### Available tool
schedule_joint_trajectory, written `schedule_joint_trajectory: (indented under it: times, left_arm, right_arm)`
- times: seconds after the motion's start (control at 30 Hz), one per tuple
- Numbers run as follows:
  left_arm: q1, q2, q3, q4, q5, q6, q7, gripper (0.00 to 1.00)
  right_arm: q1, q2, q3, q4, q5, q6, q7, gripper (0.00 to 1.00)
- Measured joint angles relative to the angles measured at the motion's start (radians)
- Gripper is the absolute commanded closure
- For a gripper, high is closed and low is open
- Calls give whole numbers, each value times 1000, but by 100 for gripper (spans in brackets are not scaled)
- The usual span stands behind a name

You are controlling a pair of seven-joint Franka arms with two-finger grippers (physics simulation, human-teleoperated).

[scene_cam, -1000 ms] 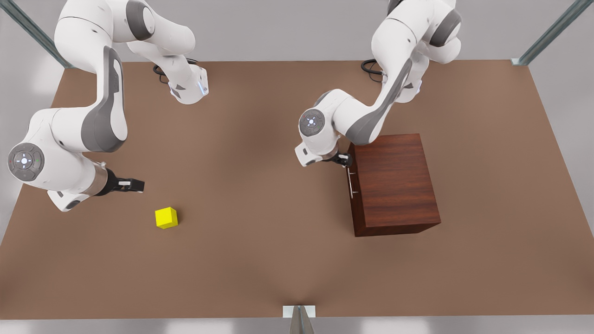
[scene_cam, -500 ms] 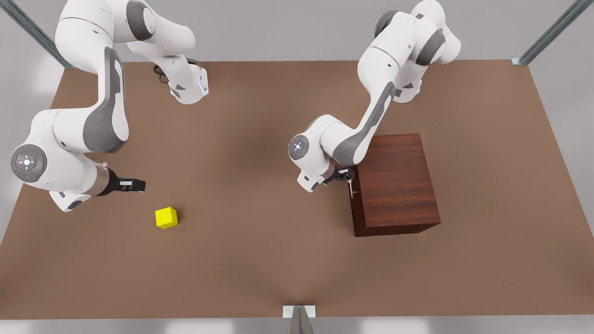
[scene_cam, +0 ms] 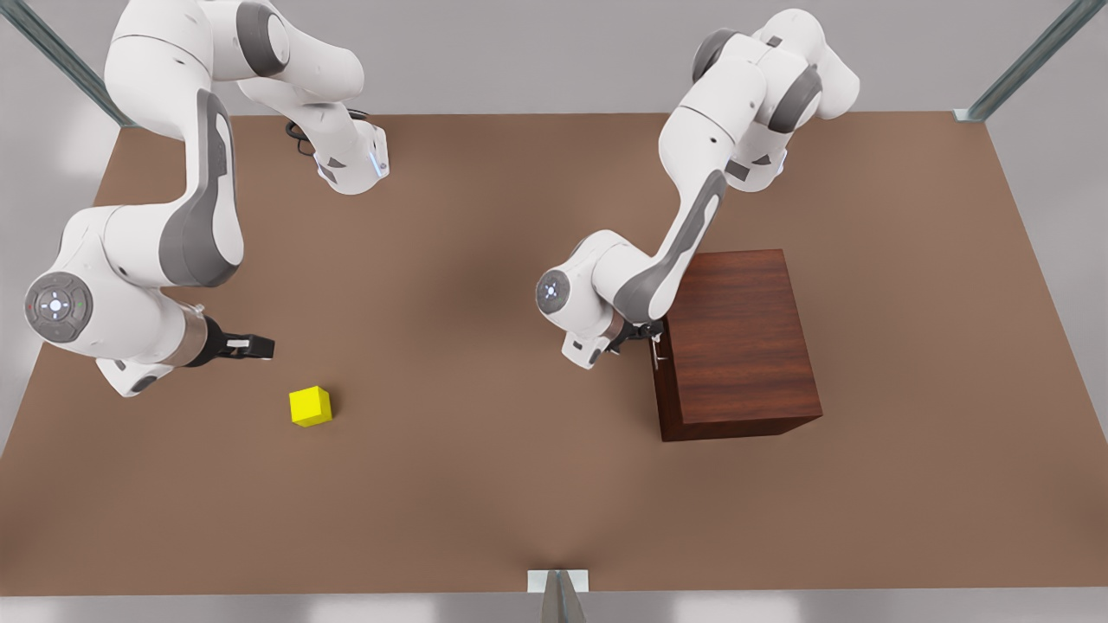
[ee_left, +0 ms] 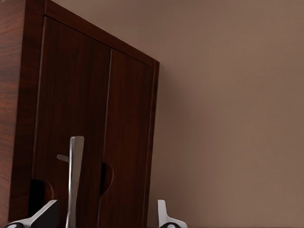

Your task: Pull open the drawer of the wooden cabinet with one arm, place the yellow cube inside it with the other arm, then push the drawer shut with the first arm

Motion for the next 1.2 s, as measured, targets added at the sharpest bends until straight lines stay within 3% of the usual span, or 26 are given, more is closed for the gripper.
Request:
schedule_joint_trajectory:
  times: [1.2]
  left_arm:
    - [3, 25, -17, 31, -38, 29, -110, 0]
  right_arm:
    - [1, 3, 2, 0, 0, 3, 1, 0]
